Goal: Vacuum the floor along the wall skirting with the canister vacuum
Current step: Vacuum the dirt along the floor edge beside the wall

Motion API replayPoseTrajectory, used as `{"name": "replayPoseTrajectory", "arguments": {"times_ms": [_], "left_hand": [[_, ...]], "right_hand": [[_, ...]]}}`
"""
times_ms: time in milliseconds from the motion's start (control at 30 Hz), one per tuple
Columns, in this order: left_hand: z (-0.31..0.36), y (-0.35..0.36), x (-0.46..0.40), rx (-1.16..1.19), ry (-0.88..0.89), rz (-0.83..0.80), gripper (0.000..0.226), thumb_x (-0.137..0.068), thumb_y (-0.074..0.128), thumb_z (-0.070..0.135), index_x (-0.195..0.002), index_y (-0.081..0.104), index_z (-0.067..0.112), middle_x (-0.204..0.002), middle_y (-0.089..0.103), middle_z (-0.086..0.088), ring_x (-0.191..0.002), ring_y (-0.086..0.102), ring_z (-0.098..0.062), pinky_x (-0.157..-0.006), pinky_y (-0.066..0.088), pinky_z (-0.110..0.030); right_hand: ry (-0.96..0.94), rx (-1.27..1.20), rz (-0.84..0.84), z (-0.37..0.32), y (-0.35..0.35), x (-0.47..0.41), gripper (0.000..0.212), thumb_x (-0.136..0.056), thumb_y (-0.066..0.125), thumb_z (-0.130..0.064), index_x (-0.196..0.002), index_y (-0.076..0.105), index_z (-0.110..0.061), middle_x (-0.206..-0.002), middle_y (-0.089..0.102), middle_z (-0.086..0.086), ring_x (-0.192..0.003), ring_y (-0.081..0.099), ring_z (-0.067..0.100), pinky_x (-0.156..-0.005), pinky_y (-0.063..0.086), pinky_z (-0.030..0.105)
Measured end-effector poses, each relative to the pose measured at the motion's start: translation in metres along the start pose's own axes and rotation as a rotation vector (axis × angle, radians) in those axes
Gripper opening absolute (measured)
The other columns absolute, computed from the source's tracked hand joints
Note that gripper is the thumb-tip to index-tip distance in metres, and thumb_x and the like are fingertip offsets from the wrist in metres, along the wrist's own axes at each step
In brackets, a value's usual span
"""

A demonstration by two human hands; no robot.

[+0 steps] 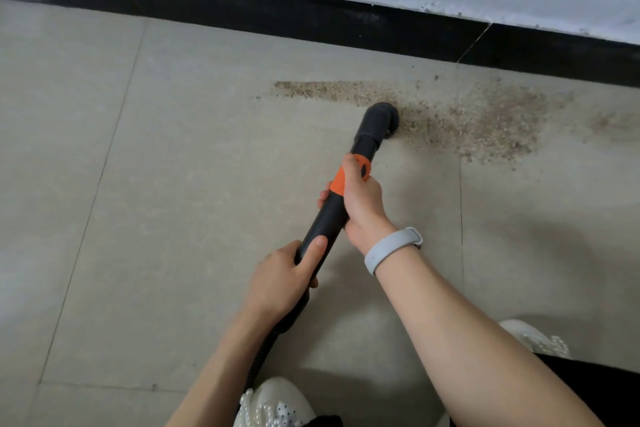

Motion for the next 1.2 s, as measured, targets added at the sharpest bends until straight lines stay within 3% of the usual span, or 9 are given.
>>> {"name": "replayPoseTrajectory", "arguments": {"times_ms": [167,300,500,633,733,867,1000,1200], "left_hand": [[0.004,0.009,0.004,-0.078,0.032,0.006,0.044,-0.093,0.036,0.056,-0.069,0.053,0.022,-0.066,0.068,0.006,-0.072,0.063,-0.015,-0.073,0.047,-0.030],[0.002,0.005,0.002,-0.068,0.039,0.038,0.047,-0.093,0.035,0.054,-0.067,0.053,0.021,-0.059,0.063,0.009,-0.067,0.062,-0.015,-0.069,0.043,-0.028],[-0.015,-0.018,0.006,0.148,-0.004,0.193,0.058,-0.086,0.032,0.061,-0.063,0.059,0.015,-0.048,0.060,0.008,-0.058,0.061,-0.014,-0.065,0.046,-0.031],[-0.031,-0.039,0.008,0.325,-0.065,0.344,0.063,-0.098,0.034,0.047,-0.057,0.060,0.007,-0.054,0.063,-0.005,-0.048,0.057,-0.013,-0.058,0.045,-0.032],[-0.040,-0.049,0.009,0.413,-0.115,0.402,0.063,-0.101,0.032,0.041,-0.057,0.058,0.004,-0.059,0.064,-0.014,-0.055,0.059,-0.024,-0.062,0.046,-0.035],[-0.042,-0.051,0.009,0.469,-0.125,0.388,0.064,-0.101,0.030,0.041,-0.059,0.057,0.002,-0.059,0.062,-0.015,-0.055,0.058,-0.026,-0.060,0.046,-0.033],[-0.038,-0.044,0.003,0.426,-0.110,0.335,0.067,-0.098,0.033,0.049,-0.056,0.058,0.004,-0.054,0.062,-0.008,-0.053,0.059,-0.021,-0.060,0.046,-0.032],[-0.011,-0.020,-0.009,0.239,-0.037,0.187,0.060,-0.097,0.035,0.051,-0.062,0.062,0.010,-0.053,0.063,0.002,-0.056,0.063,-0.016,-0.066,0.049,-0.033]], "right_hand": [[-0.008,-0.035,0.069,-0.004,-0.020,0.002,0.028,-0.094,0.051,-0.035,-0.082,0.048,-0.010,-0.064,0.054,0.007,-0.046,0.053,0.018,-0.048,0.048,0.026],[-0.028,-0.142,-0.006,0.003,-0.009,0.010,0.021,-0.093,0.055,-0.033,-0.090,0.048,-0.013,-0.064,0.054,0.006,-0.045,0.051,0.017,-0.050,0.047,0.027],[-0.100,0.002,-0.155,0.011,0.043,0.020,0.024,-0.094,0.054,-0.028,-0.084,0.038,-0.013,-0.050,0.047,0.006,-0.035,0.046,0.020,-0.042,0.042,0.023],[-0.067,0.156,-0.301,0.014,0.094,0.024,0.027,-0.094,0.052,-0.028,-0.077,0.037,-0.012,-0.054,0.044,0.010,-0.034,0.044,0.020,-0.040,0.041,0.022],[-0.030,0.212,-0.378,0.022,0.121,0.024,0.026,-0.093,0.054,-0.030,-0.085,0.041,-0.009,-0.054,0.044,0.009,-0.033,0.044,0.020,-0.039,0.042,0.023],[0.003,0.246,-0.422,0.026,0.131,0.023,0.025,-0.091,0.054,-0.032,-0.095,0.042,-0.010,-0.054,0.045,0.009,-0.035,0.044,0.020,-0.040,0.043,0.024],[-0.026,0.240,-0.351,0.022,0.115,0.017,0.026,-0.091,0.053,-0.033,-0.097,0.044,-0.010,-0.053,0.047,0.007,-0.033,0.046,0.019,-0.040,0.044,0.024],[-0.036,0.127,-0.185,-0.002,0.059,0.008,0.029,-0.093,0.052,-0.033,-0.079,0.038,-0.012,-0.054,0.045,0.009,-0.038,0.046,0.021,-0.042,0.042,0.022]]}}
Point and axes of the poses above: each hand's wrist, its own x-axis away from the middle knuckle, its own y-axis out of the palm, z = x × y, the point moved 5 cm from there along -x, towards the middle knuckle
